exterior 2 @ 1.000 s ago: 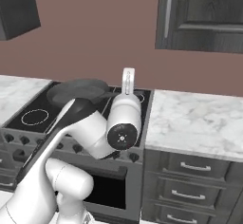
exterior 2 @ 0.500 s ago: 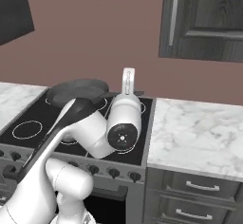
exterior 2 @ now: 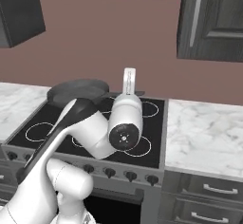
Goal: Pick the pan from the cabinet and place it on the stove. Then turn on the stove burner for the pan.
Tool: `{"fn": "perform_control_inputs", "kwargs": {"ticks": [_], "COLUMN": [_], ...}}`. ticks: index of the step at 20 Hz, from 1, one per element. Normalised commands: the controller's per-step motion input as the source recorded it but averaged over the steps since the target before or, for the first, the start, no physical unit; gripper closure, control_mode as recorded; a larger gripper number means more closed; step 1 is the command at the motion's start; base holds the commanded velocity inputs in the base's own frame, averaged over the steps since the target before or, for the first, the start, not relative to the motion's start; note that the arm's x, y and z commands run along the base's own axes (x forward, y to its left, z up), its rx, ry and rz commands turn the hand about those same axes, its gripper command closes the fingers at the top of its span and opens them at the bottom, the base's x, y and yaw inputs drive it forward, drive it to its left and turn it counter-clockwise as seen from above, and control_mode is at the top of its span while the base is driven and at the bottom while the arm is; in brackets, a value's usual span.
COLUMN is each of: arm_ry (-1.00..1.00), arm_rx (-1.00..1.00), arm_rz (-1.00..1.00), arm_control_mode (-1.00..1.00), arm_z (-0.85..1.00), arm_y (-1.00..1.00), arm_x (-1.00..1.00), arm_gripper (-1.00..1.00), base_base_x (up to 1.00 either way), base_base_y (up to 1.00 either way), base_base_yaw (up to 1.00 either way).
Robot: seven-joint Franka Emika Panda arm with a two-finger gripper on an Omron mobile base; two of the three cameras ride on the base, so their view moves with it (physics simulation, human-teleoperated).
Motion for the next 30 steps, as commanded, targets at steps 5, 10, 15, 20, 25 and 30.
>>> {"fn": "perform_control_inputs", "kwargs": {"ticks": [5,10,15,20,25,30], "arm_ry": [0.0,0.0,0.0,0.0,0.0,0.0], "arm_rx": [0.0,0.0,0.0,0.0,0.0,0.0], "arm_rz": [0.0,0.0,0.0,0.0,0.0,0.0], "arm_control_mode": [1.0,1.0,1.0,1.0,1.0,1.0], "arm_z": [0.0,0.0,0.0,0.0,0.0,0.0], "arm_y": [0.0,0.0,0.0,0.0,0.0,0.0], "arm_x": [0.0,0.0,0.0,0.0,0.0,0.0], "arm_gripper": [1.0,1.0,1.0,1.0,1.0,1.0], "base_base_x": [0.19,0.33,0.25,0.21,0.28,0.35], "base_base_y": [0.5,0.15,0.0,0.0,0.07,0.23], "base_base_yaw": [0.0,0.0,0.0,0.0,0.0,0.0]}}
